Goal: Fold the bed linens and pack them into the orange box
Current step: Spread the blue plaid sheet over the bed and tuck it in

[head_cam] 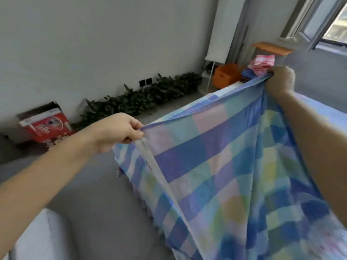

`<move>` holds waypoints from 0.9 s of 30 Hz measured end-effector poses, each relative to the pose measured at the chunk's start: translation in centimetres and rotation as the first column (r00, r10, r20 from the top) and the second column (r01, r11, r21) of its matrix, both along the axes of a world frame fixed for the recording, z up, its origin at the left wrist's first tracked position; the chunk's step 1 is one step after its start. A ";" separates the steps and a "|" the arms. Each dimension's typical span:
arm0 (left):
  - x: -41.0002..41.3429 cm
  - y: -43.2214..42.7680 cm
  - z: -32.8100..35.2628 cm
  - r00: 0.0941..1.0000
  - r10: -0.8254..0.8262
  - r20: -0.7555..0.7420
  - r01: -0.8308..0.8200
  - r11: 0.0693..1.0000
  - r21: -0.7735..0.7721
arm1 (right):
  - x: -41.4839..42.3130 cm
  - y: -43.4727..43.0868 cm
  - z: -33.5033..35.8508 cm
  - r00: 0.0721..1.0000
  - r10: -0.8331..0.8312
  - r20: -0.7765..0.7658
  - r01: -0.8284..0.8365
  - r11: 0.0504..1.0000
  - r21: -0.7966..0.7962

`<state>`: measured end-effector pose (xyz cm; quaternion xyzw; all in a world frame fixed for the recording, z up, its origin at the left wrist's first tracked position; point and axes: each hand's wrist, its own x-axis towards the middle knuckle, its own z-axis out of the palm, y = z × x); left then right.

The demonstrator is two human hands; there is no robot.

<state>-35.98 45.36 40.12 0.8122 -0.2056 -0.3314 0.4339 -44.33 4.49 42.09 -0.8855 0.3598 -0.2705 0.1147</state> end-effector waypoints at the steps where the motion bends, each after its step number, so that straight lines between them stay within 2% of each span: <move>1: 2.0 1.2 -1.2 0.999 0.037 0.002 -0.037 0.999 0.015 | 2.7 1.3 -1.2 1.000 0.008 0.006 -0.008 1.000 0.017; 4: 7.9 4.6 -4.3 0.993 0.117 0.002 -0.117 0.992 0.055 | 10.8 4.7 -4.9 1.000 0.025 -0.009 -0.024 0.998 0.063; 9: 15.7 8.3 -7.7 0.964 0.267 -0.020 -0.266 0.964 0.028 | 21.3 7.9 -9.1 0.987 0.144 -0.069 -0.140 0.988 0.065; 13: 21.7 9.7 -9.6 0.931 0.358 0.079 -0.360 0.933 0.023 | 29.7 9.2 -9.7 0.972 0.216 -0.089 -0.205 0.971 0.121; 20: 33.1 9.2 -15.6 0.878 0.424 0.221 -0.466 0.863 0.197 | 44.3 11.0 -14.0 0.969 0.235 -0.077 -0.215 0.955 0.206; 22: 35.9 9.0 -18.1 0.877 0.436 0.205 -0.477 0.841 0.256 | 47.4 11.0 -17.5 0.949 0.268 -0.166 -0.234 0.951 0.203; 24: 38.1 8.8 -20.8 0.876 0.452 0.169 -0.482 0.827 0.289 | 49.1 11.3 -22.0 0.876 0.335 -0.347 -0.274 0.938 0.213; 26: 40.0 8.3 -23.5 0.887 0.446 0.119 -0.460 0.836 0.299 | 49.8 12.9 -26.0 0.795 0.382 -0.471 -0.253 0.915 0.315; 27: 40.7 7.8 -24.8 0.902 0.426 0.077 -0.428 0.854 0.296 | 50.0 14.5 -27.6 0.777 0.403 -0.484 -0.240 0.900 0.364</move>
